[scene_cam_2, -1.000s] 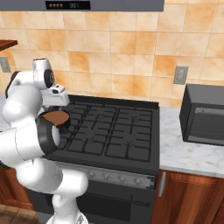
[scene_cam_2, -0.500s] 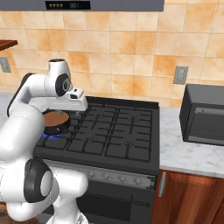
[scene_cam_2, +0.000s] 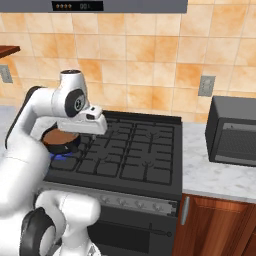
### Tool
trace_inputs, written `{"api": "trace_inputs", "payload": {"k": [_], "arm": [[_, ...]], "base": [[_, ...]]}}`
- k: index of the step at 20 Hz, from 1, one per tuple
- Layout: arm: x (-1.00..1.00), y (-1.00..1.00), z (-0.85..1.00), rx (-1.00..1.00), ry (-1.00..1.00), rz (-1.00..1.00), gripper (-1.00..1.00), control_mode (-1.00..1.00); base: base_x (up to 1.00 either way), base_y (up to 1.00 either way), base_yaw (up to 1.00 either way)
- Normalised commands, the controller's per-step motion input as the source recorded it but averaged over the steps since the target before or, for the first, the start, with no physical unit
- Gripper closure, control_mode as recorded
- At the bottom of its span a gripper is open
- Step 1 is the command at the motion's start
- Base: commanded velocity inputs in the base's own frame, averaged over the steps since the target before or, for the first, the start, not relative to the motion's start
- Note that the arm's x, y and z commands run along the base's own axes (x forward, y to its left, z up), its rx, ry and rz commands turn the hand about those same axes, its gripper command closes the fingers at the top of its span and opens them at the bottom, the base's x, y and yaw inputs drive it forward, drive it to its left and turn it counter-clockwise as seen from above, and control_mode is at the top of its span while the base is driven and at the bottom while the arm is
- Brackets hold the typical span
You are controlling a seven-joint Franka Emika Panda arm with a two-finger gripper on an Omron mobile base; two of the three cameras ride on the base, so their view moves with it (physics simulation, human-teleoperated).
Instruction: Pick up the sugar cube(s) and place them in the saucepan with hot chocolate.
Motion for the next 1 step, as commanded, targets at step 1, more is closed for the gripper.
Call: {"api": "trace_inputs", "payload": {"k": [1], "arm": [[-0.57,-0.41,0.06,0.0,0.0,-0.05,-1.0,-1.0]], "base": [[0.0,0.0,0.0]]}}
